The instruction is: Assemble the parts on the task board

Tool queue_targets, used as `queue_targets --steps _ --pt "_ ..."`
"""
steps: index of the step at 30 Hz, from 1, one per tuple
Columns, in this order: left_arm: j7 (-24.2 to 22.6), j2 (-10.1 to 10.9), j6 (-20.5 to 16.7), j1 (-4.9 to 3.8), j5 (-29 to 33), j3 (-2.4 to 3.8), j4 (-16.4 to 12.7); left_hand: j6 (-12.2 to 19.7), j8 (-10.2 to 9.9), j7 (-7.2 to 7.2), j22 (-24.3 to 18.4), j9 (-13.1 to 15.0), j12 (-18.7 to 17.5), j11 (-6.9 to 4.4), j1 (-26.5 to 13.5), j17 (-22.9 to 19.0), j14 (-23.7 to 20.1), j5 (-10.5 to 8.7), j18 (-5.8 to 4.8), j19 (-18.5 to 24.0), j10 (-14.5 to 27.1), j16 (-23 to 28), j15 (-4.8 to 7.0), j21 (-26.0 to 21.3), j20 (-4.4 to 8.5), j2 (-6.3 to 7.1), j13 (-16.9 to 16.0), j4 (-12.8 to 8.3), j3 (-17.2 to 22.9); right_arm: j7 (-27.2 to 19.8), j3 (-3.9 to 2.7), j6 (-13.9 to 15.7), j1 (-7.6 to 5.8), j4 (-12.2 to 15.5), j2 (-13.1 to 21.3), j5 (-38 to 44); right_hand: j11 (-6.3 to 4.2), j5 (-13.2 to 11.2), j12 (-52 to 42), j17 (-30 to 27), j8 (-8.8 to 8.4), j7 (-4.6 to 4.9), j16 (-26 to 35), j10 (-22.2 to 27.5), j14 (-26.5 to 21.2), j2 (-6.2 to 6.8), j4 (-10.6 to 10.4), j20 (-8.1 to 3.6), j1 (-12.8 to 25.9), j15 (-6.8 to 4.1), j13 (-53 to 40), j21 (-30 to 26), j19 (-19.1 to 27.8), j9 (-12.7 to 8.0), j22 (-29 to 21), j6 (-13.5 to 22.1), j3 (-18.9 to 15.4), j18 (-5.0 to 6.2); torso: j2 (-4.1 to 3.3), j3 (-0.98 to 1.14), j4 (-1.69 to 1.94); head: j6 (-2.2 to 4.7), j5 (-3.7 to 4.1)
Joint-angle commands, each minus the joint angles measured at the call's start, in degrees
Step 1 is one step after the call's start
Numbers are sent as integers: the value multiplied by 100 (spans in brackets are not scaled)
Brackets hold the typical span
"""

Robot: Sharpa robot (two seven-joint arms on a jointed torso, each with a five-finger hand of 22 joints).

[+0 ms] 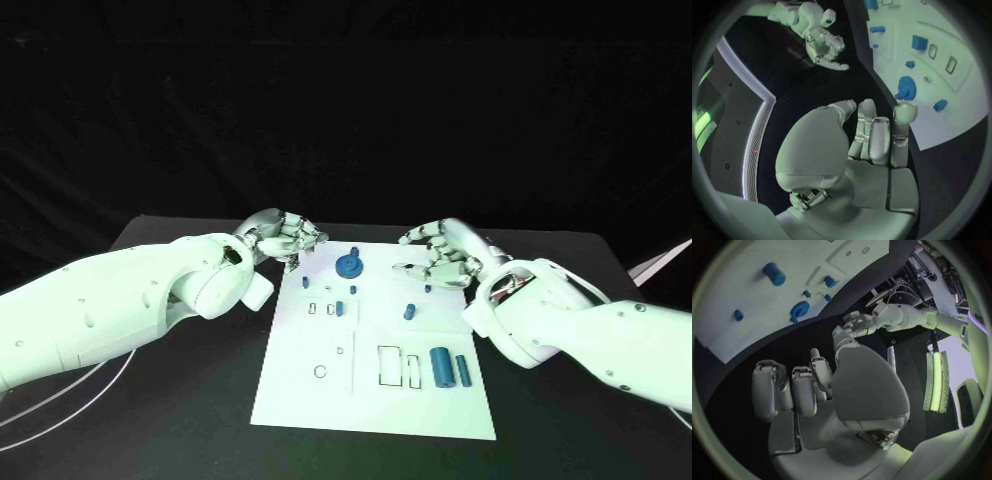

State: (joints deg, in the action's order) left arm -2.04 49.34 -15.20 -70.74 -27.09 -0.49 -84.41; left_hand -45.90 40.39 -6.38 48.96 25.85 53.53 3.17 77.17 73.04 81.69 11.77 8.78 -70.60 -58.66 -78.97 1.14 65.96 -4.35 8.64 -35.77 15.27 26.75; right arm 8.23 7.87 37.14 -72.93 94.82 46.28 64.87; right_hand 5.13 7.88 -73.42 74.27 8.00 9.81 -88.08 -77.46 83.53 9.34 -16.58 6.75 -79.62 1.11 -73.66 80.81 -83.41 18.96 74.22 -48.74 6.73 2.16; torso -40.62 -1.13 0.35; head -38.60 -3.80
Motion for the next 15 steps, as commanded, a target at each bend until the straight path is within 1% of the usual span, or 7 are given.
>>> queue_targets --steps 1,4,6,8,9,11,15 --pt "580 -94 394 -25 -611 6 51 188 448 40 741 326 1020 -139 -288 568 348 25 -230 -260 -472 -460 57 654 22 216 -1084 87 236 -4 -9 -16 -109 45 193 -487 -3 28 77 1103 139 21 22 236 524 -49 -15 -25 109 -44 22 -51 -249 -10 1006 3 60 13 75 19 -37 -42 -11" --pt "1223 -218 848 -63 -1121 8 119 213 559 41 1054 436 1412 -139 -729 822 464 -10 -276 -349 -752 -620 59 883 30 200 -1594 136 68 20 -15 -78 -220 25 384 -890 -4 26 73 1097 150 20 26 232 523 -52 -15 -28 158 -45 22 -55 -250 -12 1004 9 42 13 100 33 -57 -70 -25" --pt "1607 -330 1139 -114 -1462 8 181 201 616 47 1235 491 1603 -141 -1031 969 531 -23 -304 -415 -902 -710 57 1006 30 163 -1852 146 -105 31 -18 -120 -275 -14 480 -1070 -4 25 75 1098 154 19 26 233 523 -54 -16 -28 171 -46 25 -60 -249 -13 1001 11 37 14 111 34 -61 -74 -29" --pt "1946 -447 1420 -163 -1749 7 249 150 699 91 1470 568 1811 -177 -1219 1150 613 -24 -342 -522 -1096 -815 87 1152 48 114 -2150 148 -248 46 -20 -159 -312 -69 542 -1198 -4 25 75 1098 154 19 26 233 523 -54 -16 -28 171 -46 25 -60 -249 -13 1001 11 37 14 125 39 -61 -89 -28" --pt "2037 -483 1497 -177 -1819 7 271 147 711 97 1502 583 1839 -183 -1258 1171 622 -25 -348 -535 -1121 -827 93 1172 53 112 -2192 149 -281 51 -20 -169 -320 -87 556 -1230 -4 25 76 1094 157 19 28 234 523 -53 -15 -29 188 -46 27 -61 -249 -14 1001 14 28 14 129 41 -60 -95 -29" --pt "2359 -630 1761 -239 -2039 5 369 112 786 132 1664 665 1962 -213 -1406 1277 667 -26 -375 -607 -1235 -887 118 1272 75 71 -2375 152 -422 74 -21 -204 -343 -158 594 -1323 -4 25 76 1097 159 19 27 233 523 -54 -15 -29 196 -46 27 -59 -251 -15 1002 16 25 13 139 46 -50 -113 -27" --pt "2757 -853 2128 -330 -2271 -18 537 99 841 155 1751 736 2007 -234 -1498 1333 690 -27 -390 -643 -1274 -916 137 1326 92 33 -2442 156 -513 114 -22 -252 -363 -252 616 -1391 -4 26 66 1094 162 19 28 224 523 -57 -15 -30 209 -47 19 -52 -255 -16 1006 19 19 11 144 53 -46 -131 -24"
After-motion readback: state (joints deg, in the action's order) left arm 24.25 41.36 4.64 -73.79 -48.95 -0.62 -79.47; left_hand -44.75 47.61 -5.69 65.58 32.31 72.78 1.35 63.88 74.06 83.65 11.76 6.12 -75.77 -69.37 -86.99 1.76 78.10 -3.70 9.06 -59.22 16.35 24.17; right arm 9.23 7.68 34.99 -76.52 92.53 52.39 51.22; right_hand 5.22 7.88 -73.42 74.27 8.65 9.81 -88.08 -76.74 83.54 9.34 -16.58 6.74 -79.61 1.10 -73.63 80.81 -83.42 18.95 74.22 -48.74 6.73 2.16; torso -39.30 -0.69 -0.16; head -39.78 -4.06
